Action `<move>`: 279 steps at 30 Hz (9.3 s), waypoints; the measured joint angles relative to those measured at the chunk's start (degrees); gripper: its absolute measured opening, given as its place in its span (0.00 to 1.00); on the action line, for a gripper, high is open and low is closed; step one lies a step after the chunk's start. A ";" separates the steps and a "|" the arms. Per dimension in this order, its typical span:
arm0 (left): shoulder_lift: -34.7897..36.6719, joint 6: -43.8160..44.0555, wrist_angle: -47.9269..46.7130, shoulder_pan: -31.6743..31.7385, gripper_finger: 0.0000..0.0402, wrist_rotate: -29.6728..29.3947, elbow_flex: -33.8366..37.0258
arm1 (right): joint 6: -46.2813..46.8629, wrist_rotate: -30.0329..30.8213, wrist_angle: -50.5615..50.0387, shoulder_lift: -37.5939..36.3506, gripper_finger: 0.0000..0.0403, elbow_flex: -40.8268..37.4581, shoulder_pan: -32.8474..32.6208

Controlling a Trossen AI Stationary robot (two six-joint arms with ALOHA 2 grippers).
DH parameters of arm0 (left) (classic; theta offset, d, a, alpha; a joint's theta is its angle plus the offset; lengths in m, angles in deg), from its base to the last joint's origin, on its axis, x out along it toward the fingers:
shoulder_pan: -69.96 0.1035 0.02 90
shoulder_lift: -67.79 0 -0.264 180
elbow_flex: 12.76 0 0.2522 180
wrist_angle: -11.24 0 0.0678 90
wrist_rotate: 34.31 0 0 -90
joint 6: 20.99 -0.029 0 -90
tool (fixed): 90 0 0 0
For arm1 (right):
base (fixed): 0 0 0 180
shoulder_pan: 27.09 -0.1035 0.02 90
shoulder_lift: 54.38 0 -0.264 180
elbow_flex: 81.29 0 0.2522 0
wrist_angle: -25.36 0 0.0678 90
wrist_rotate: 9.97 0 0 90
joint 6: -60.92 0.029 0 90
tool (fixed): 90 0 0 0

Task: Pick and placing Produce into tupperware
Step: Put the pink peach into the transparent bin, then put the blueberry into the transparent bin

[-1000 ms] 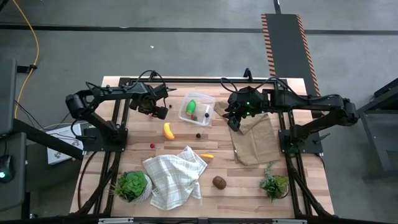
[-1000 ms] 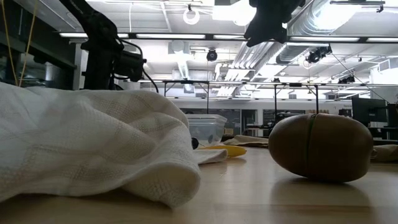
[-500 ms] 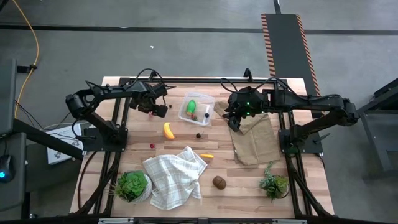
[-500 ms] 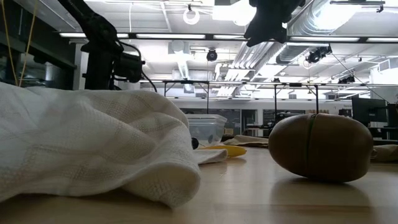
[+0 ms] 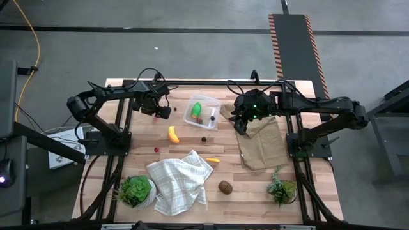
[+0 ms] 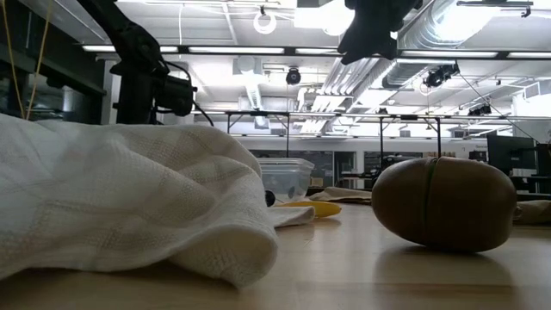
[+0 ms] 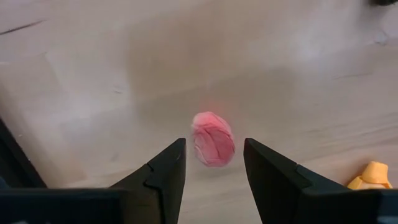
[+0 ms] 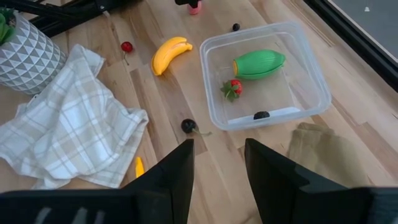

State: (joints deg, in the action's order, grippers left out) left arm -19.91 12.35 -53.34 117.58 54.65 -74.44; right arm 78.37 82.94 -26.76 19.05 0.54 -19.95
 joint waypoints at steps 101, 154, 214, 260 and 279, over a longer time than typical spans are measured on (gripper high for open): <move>8.02 -4.08 2.81 -0.39 0.15 11.49 -0.02 | -1.46 0.56 0.45 0.00 0.33 0.00 0.02; 12.20 -13.60 53.60 -17.42 0.18 2.73 -0.04 | -0.83 0.56 0.47 0.00 0.33 0.00 0.01; -17.51 -24.08 28.58 -17.66 0.20 13.70 -24.65 | 0.24 9.15 -3.25 -12.33 0.33 0.07 0.00; 13.76 -14.69 19.88 -26.48 0.12 -18.06 -20.85 | -1.03 9.19 -5.56 -12.31 0.33 0.00 0.00; 27.34 15.93 27.97 -45.43 0.12 -48.70 8.11 | -1.46 7.54 -5.15 -12.31 0.33 0.00 0.00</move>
State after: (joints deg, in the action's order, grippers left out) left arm 7.43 28.28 -25.36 72.15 5.95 -66.34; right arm 76.91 90.48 -31.91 6.75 0.54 -19.95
